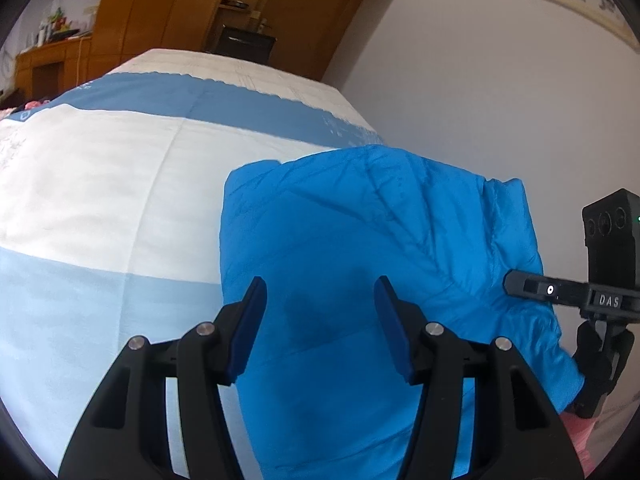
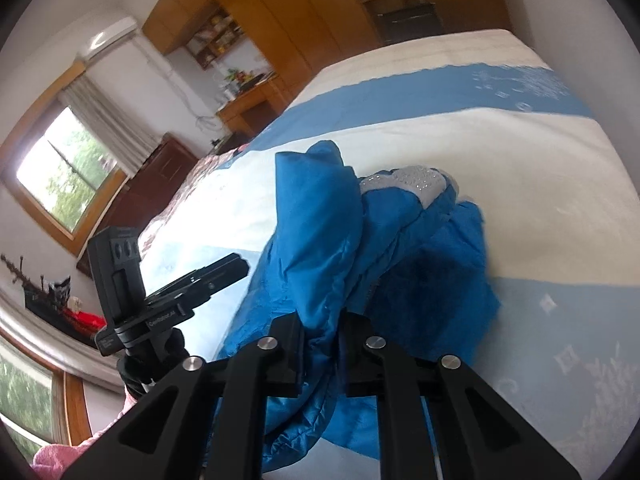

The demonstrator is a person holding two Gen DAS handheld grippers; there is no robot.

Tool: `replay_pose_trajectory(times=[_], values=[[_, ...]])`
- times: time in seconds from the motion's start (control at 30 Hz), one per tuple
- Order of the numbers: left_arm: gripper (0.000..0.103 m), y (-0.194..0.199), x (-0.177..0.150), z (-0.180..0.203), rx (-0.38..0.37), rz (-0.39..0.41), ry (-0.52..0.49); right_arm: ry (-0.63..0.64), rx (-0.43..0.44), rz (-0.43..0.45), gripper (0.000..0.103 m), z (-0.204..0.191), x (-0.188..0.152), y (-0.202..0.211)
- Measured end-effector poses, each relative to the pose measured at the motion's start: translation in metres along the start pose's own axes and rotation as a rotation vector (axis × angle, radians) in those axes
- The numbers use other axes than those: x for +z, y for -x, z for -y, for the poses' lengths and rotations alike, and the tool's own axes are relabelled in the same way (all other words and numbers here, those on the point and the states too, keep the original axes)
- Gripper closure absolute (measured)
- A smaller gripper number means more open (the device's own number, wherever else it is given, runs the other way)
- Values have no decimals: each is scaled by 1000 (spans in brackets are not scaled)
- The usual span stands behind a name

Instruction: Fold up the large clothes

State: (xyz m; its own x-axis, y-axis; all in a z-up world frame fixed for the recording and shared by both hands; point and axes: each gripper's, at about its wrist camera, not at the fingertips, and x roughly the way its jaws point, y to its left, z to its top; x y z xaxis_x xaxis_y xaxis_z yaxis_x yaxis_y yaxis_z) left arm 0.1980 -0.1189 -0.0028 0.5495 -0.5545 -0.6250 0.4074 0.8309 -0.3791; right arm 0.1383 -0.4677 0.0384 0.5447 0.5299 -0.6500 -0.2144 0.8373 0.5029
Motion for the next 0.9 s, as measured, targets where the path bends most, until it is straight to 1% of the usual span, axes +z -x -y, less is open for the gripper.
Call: replay_pose_trajectory(times=[0.07, 0.2, 0.3, 0.37, 0.5, 0.7, 0.77, 0.8, 0.83, 0.87, 0.9], values=[[48, -8, -2, 1, 0, -24, -9, -31, -3, -6, 92, 16, -4, 2], [49, -30, -10, 3, 1, -92, -31, -89, 0, -32, 91, 41, -16, -14], [48, -43, -13, 6, 23, -102, -63, -116, 9, -32, 89, 63, -20, -31], [48, -51, -14, 8, 26, -112, -67, -136, 6, -35, 87, 72, -20, -41], [48, -63, -18, 8, 41, -120, -83, -175, 50, -26, 85, 92, -26, -59], [46, -73, -22, 22, 67, -124, -84, -213, 60, -21, 82, 103, -24, -73], [46, -75, -18, 22, 74, -125, -86, -196, 37, -25, 80, 99, -24, -71], [45, -66, -22, 21, 78, -123, -88, -181, 15, -25, 74, 94, -23, -66], [45, -63, -22, 21, 80, -123, -88, -172, -8, -20, 71, 90, -24, -61], [45, -57, -22, 21, 81, -124, -84, -152, -43, -8, 67, 82, -25, -51], [47, -52, -21, 19, 78, -122, -72, -121, -94, 12, 66, 73, -27, -38]])
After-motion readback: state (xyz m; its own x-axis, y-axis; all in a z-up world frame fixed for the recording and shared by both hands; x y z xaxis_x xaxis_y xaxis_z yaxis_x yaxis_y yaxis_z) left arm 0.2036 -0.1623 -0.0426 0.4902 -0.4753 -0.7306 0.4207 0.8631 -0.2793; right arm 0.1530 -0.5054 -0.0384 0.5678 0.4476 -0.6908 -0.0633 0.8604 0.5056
